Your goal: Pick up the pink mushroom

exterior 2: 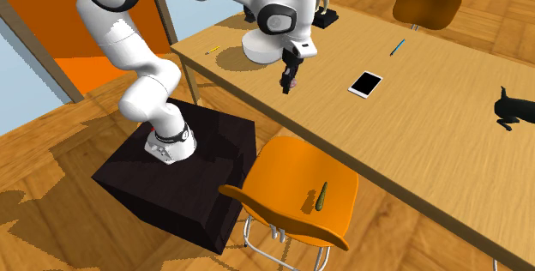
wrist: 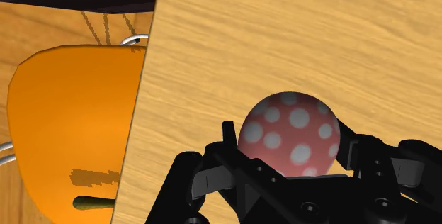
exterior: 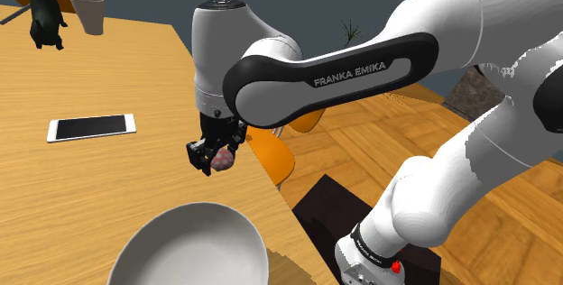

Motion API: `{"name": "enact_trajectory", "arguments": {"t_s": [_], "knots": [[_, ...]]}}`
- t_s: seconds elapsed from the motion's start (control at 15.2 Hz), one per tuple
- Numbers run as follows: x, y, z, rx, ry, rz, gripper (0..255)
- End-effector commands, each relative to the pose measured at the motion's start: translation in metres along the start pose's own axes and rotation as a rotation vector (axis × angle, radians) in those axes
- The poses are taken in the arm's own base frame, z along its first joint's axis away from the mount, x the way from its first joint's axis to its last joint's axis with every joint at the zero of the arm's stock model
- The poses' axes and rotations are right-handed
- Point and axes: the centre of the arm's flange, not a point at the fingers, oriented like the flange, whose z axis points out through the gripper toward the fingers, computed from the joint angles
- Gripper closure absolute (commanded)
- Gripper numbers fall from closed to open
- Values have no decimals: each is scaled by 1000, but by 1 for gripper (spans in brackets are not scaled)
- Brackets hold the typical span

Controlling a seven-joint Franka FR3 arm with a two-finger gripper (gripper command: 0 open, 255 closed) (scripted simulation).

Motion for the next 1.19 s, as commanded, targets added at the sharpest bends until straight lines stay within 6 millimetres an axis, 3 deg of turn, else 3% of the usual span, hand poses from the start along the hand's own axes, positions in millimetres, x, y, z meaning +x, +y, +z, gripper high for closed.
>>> {"name": "enact_trajectory", "arguments": {"t_s": [0.0,0.4,1.12], "knots": [[0,0,0,0,0,0,255],[0,0,0,0,0,0,255],[-2,5,-58,0,0,0,255]]}}
